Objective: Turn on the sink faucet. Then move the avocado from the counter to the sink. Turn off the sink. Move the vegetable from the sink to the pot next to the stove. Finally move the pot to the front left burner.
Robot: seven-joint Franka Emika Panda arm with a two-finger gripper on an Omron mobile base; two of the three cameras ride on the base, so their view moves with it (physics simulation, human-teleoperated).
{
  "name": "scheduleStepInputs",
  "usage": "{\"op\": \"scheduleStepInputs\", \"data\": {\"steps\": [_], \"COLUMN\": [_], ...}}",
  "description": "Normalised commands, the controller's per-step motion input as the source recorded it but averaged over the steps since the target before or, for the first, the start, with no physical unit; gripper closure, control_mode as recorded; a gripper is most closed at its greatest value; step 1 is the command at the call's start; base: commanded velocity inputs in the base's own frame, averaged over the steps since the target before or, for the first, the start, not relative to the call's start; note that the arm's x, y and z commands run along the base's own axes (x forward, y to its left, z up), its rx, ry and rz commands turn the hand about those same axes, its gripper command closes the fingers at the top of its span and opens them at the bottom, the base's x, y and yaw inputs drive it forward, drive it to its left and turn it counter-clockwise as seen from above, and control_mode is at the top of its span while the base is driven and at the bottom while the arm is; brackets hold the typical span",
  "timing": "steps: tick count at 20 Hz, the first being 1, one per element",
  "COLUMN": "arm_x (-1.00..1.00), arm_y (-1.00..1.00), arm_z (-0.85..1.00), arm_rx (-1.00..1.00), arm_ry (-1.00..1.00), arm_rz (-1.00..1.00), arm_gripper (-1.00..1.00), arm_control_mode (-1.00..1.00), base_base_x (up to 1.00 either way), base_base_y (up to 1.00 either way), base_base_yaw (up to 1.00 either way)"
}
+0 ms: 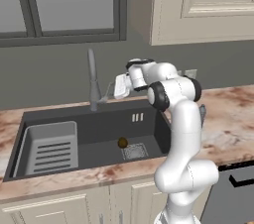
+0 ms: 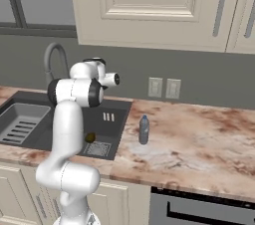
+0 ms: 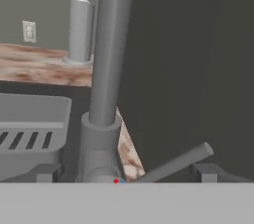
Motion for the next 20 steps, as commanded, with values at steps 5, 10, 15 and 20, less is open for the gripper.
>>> {"op": "scheduleStepInputs", "data": {"steps": [5, 10, 15, 20], "arm_x": [-0.07, -0.04, -0.17, -0.31], "arm_y": [0.67, 0.56, -0.15, -0.38], "arm_z": [0.00, 0.00, 0.00, 0.02], "arm_rx": [0.00, 0.00, 0.01, 0.05], "arm_ry": [0.00, 0.00, 0.00, 0.00], "arm_rz": [0.08, 0.06, 0.00, -0.04], "arm_gripper": [-1.00, -1.00, -1.00, -1.00], "arm_control_mode": [-1.00, -1.00, -1.00, -1.00], "base_base_x": [0.00, 0.00, 0.00, 0.00], "base_base_y": [0.00, 0.00, 0.00, 0.00], "base_base_yaw": [0.00, 0.00, 0.00, 0.00]}}
